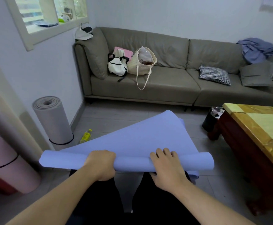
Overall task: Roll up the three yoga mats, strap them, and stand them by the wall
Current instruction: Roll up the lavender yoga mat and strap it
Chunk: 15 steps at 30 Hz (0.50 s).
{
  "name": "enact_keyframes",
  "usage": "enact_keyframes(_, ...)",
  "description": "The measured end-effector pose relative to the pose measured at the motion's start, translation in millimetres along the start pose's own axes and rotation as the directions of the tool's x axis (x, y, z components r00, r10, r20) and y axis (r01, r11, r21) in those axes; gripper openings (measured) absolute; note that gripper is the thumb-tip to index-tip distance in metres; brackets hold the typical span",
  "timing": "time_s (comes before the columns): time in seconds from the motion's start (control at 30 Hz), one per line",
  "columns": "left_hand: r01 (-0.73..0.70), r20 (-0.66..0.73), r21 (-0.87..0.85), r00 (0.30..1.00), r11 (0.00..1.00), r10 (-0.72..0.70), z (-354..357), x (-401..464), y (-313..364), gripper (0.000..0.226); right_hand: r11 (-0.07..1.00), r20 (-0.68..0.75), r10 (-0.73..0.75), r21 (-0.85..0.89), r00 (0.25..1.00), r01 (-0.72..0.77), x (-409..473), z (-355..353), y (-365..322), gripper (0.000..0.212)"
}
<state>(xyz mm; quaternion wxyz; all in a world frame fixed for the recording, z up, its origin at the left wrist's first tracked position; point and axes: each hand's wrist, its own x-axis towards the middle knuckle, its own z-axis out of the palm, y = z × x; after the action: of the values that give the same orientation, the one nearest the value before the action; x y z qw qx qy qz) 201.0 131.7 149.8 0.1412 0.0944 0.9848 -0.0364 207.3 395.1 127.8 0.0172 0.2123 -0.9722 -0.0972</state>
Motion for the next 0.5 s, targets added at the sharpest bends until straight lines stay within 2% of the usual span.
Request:
enact_keyframes(0.07, 0.012, 0.079, -0.033, 0.997, 0.999, -0.009, -5, 3, -3, 0.026, 1.0, -0.011, 0.016, -0.008, 1.0, -0.016, -5, 5, -2, 0.045)
enact_keyframes(0.13, 0.006, 0.048, -0.009, 0.999, 1.0, -0.006, 1, 4, -1, 0.027, 0.999, 0.022, 0.049, 0.0, 0.999, -0.049, -1, -3, 0, 0.04)
enact_keyframes(0.27, -0.034, -0.235, 0.113, 0.97, 0.993, 0.06, 28, -10, 6, 0.043, 0.997, 0.172, 0.044, 0.051, 0.984, -0.054, 13, -18, 4, 0.029)
enact_keyframes(0.37, -0.053, -0.304, 0.136, 0.948, 0.989, 0.092, 41, -12, 7, 0.057, 0.992, 0.254, 0.058, 0.091, 0.965, -0.083, 18, -22, 6, 0.028)
enact_keyframes(0.43, -0.028, -0.28, 0.111, 0.958, 0.993, 0.059, 36, -11, 11, 0.049, 0.993, 0.27, 0.05, 0.089, 0.961, -0.077, 20, -23, 7, 0.03)
enact_keyframes(0.5, 0.031, -0.255, 0.143, 0.967, 0.989, 0.006, 22, -9, 13, 0.033, 0.995, 0.224, 0.041, 0.081, 0.974, -0.061, 19, -19, 5, 0.03)
